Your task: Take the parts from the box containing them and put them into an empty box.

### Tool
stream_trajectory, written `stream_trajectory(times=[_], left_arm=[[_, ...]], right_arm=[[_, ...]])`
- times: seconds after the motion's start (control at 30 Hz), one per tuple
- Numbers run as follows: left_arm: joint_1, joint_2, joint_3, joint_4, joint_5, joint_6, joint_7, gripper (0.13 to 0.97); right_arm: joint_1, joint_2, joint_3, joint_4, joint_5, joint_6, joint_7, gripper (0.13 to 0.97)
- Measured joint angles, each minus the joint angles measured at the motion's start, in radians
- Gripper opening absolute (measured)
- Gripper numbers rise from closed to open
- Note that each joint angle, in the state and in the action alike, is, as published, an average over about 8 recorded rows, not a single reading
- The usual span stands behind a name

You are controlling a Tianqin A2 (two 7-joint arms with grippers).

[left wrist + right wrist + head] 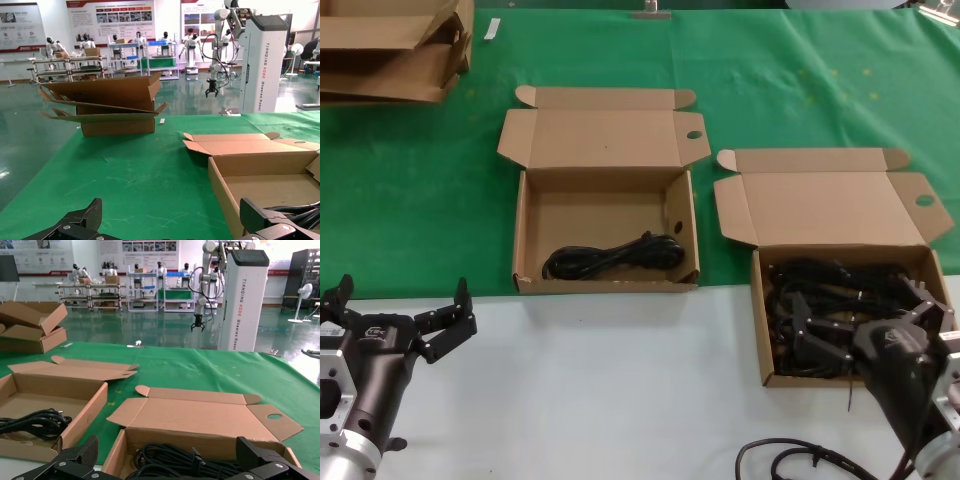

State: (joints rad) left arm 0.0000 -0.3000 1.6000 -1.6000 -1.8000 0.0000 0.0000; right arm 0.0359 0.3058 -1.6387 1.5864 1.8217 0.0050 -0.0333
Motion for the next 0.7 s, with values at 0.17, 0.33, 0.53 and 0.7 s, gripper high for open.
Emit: stream_trajectory(times=[0.17,0.33,0.53,0.7], left_arm=[[0.000,0.000,0.000,0.000,0.000,0.000,0.000,0.966],[0.000,0.000,0.000,0.000,0.000,0.000,0.000,0.966],[0.000,0.000,0.000,0.000,0.000,0.000,0.000,0.966],[0.000,0.000,0.000,0.000,0.000,0.000,0.000,0.966]], right_arm=[[0.000,0.000,0.000,0.000,0.000,0.000,0.000,0.966],[0.000,0.000,0.000,0.000,0.000,0.000,0.000,0.966],[0.000,0.000,0.000,0.000,0.000,0.000,0.000,0.966],[0.000,0.000,0.000,0.000,0.000,0.000,0.000,0.966]])
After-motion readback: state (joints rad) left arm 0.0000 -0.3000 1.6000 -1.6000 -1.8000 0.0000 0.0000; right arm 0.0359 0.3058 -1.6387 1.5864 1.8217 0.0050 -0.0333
